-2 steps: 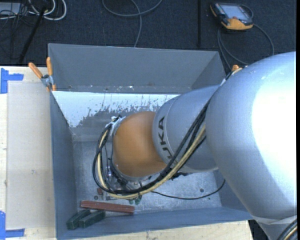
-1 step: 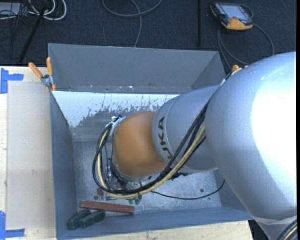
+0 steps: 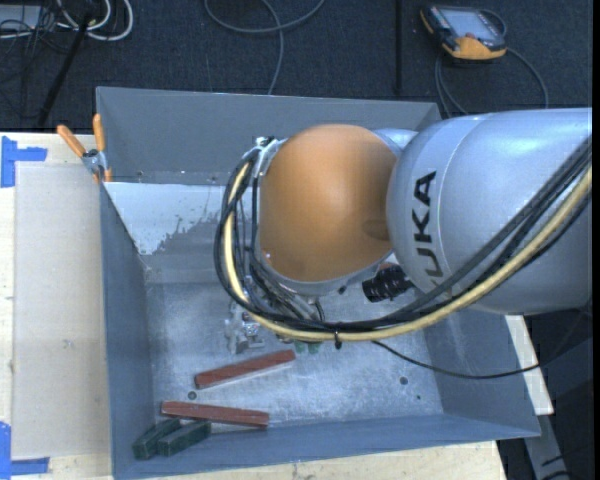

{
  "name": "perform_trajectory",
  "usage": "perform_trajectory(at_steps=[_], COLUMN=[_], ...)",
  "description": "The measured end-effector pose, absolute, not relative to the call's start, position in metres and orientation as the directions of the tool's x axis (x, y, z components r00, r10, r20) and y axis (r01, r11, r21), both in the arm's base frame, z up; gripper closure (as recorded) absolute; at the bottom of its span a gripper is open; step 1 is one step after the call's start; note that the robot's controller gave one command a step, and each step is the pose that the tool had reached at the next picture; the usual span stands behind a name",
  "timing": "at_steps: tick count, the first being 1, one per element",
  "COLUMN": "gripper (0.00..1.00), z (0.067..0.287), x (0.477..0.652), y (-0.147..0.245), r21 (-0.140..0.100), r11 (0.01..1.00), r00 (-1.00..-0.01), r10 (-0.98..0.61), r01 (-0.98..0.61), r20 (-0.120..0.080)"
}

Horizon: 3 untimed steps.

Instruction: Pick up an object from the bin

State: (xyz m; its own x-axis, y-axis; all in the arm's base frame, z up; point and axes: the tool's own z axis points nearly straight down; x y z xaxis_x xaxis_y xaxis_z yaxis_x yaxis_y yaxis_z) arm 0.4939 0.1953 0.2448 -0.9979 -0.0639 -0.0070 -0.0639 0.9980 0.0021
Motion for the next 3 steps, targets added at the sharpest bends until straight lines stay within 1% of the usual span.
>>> perform_trajectory(at_steps=[1,2,3], gripper=[0.0,0.0,0.0], z=[0.241,0.241,0.202], x=[0.493,0.493,0.494], y=[0.194,0.194,0.192], r21=[0.0,0.0,0.001], r11=[0.998,0.998,0.99], r00=[-0.998,-0.998,-0.99], r10=[-0.061,-0.06,-0.142], r01=[-0.061,-0.06,-0.142], r20=[0.0,0.0,-0.004])
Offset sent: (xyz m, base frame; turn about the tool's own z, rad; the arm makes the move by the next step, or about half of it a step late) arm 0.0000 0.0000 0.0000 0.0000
